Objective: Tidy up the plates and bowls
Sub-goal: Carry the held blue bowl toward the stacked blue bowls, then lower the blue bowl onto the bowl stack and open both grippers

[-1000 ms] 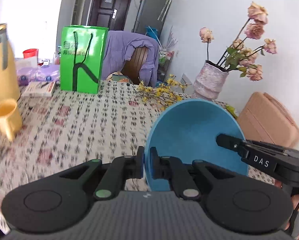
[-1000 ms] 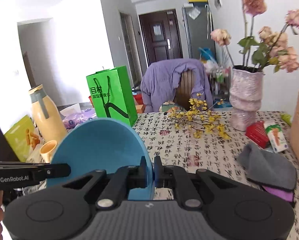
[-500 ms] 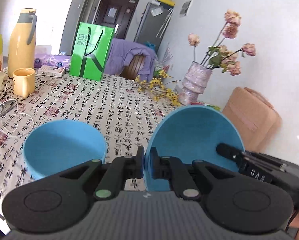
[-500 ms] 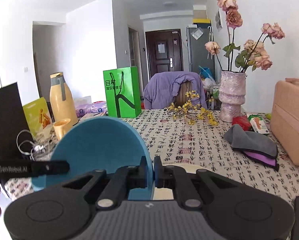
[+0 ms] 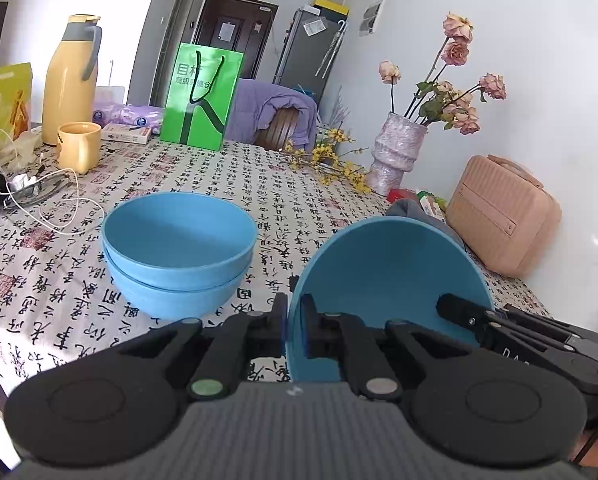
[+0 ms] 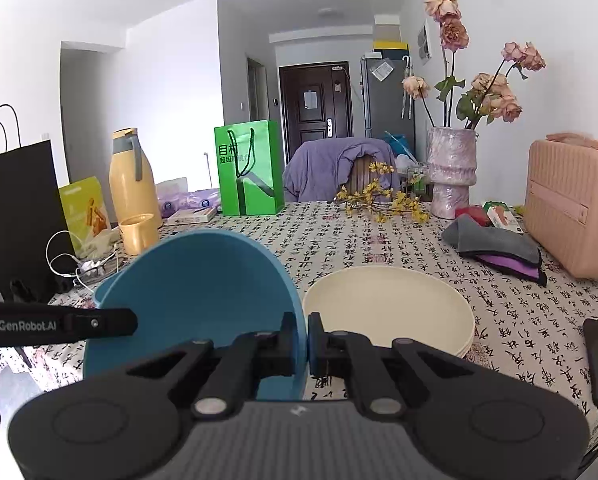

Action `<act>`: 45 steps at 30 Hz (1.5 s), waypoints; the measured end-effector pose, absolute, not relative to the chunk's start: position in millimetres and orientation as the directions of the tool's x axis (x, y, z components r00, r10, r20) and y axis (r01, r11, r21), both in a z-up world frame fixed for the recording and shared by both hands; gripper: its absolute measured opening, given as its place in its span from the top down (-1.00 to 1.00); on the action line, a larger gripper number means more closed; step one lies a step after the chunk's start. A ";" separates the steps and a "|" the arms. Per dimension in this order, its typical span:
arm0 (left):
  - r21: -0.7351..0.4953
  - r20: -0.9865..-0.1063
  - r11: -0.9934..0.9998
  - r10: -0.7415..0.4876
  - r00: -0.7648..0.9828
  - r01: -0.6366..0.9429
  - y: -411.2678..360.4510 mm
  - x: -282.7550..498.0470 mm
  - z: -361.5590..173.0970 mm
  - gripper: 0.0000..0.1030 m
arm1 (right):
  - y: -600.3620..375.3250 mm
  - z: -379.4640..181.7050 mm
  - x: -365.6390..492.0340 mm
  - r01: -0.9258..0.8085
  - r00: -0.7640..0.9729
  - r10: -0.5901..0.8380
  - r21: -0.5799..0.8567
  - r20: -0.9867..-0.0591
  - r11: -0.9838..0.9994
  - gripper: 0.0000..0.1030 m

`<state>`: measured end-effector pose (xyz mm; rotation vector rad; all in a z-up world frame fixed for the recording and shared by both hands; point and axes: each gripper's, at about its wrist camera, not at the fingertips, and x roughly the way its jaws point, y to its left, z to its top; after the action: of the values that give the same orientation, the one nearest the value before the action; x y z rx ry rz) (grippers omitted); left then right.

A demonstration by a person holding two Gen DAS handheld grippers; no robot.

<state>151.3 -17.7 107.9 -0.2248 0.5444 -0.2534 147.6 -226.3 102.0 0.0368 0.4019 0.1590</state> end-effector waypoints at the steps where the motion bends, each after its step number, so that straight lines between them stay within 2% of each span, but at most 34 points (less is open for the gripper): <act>1: -0.279 -0.476 0.944 -0.296 0.828 0.177 -15.7 152.6 109.3 0.88 | -224.5 102.5 148.5 -0.149 0.908 0.163 0.067 -0.385 0.987 0.88; 9: -0.316 -0.429 0.935 -0.292 0.855 0.161 10.7 172.7 123.5 0.87 | -206.4 121.8 165.1 -0.167 0.930 0.185 0.086 -0.318 0.982 0.87; 18: -0.360 -0.388 0.928 -0.239 0.890 0.092 64.5 219.4 144.4 0.87 | -166.0 144.4 239.8 -0.260 0.899 0.286 0.120 -0.333 0.958 0.87; 26: -0.416 -0.449 0.909 -0.220 0.866 0.015 104.8 256.9 132.5 0.85 | -132.2 128.8 305.2 -0.305 0.826 0.369 0.212 -0.427 0.928 0.86; 34: -0.428 -0.480 0.904 -0.226 0.848 -0.001 117.5 272.2 121.2 0.84 | -122.7 114.1 332.8 -0.301 0.776 0.395 0.261 -0.492 0.917 0.86; 39: -0.443 -0.509 0.896 -0.215 0.833 -0.039 123.1 279.2 109.0 0.82 | -117.7 106.8 341.2 -0.310 0.753 0.404 0.262 -0.519 0.914 0.68; 42: -0.447 -0.518 0.892 -0.203 0.831 -0.061 127.8 282.8 103.7 0.73 | -114.6 102.4 342.9 -0.304 0.768 0.387 0.241 -0.511 0.922 0.25; 43: -0.448 -0.520 0.892 -0.203 0.830 -0.062 129.0 283.3 102.9 0.72 | -113.4 102.2 342.6 -0.302 0.778 0.376 0.225 -0.504 0.927 -0.01; 44: -0.444 -0.520 0.893 -0.198 0.831 -0.065 130.1 283.7 102.1 0.66 | -112.4 102.1 341.1 -0.301 0.789 0.364 0.205 -0.495 0.931 -0.12; 45: -0.440 -0.519 0.896 -0.192 0.833 -0.068 130.4 284.0 102.1 0.56 | -111.8 102.7 340.0 -0.303 0.798 0.356 0.187 -0.487 0.935 -0.11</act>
<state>284.0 130.4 102.1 -0.4629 0.5881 -0.0684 340.0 -111.8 102.7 0.1010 0.5423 0.3542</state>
